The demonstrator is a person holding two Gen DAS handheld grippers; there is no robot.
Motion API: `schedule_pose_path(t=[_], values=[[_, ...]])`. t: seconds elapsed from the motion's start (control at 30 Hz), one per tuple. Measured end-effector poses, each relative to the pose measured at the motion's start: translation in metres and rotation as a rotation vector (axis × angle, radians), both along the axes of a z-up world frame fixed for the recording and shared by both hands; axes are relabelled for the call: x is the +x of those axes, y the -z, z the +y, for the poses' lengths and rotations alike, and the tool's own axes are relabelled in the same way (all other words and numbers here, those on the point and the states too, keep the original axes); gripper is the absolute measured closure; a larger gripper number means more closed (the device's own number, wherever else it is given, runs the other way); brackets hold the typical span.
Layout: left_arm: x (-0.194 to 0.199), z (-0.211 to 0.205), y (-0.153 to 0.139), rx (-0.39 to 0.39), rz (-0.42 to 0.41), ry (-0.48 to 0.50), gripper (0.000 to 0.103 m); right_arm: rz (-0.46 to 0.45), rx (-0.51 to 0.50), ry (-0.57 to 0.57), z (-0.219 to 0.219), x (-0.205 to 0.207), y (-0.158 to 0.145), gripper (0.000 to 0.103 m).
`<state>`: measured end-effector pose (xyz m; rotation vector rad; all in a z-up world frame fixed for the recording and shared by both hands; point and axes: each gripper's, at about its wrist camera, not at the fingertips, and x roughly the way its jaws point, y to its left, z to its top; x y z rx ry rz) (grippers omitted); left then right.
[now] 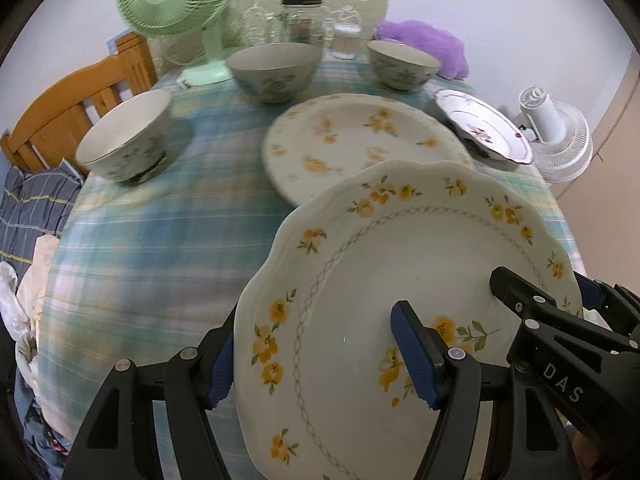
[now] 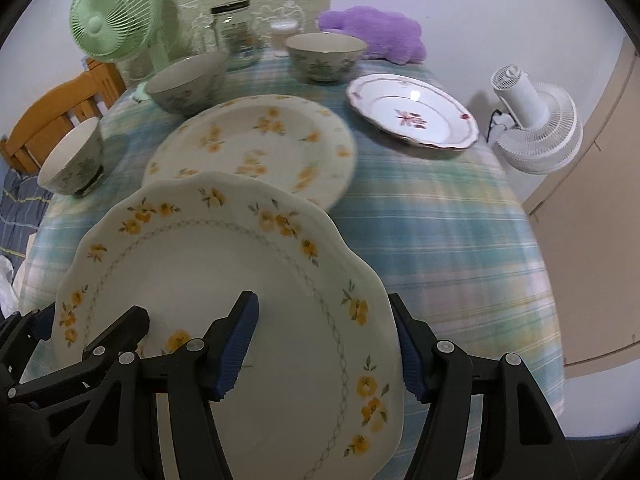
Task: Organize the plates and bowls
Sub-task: 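Lift the scalloped plate with both grippers and lower it beside the table edge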
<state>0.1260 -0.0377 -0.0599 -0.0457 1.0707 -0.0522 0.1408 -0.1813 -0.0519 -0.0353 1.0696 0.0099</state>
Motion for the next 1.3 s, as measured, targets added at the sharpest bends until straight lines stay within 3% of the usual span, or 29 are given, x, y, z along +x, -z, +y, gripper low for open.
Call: schedule_pose_path(t=[0.4,0.67,0.9,1.13,1.3], values=[[0.014,-0.093,0.009,-0.002,0.011,0.062,0.032,0.007,0.007,0.064,-0.103,0.009,0.008,0.035],[0.029,-0.134,0.023,0.009,0.043,0.081,0.031,0.040,0.015,0.082,-0.148,0.017,0.024,0.035],[0.035,-0.153,0.037,0.008,0.082,0.077,0.031,0.078,0.017,0.084,-0.165,0.025,0.039,0.035],[0.037,-0.159,0.038,0.032,0.054,0.089,0.031,0.078,0.032,0.088,-0.174,0.028,0.045,0.035],[0.039,-0.158,0.037,0.039,0.079,0.089,0.029,0.098,0.029,0.097,-0.173,0.029,0.044,0.035]])
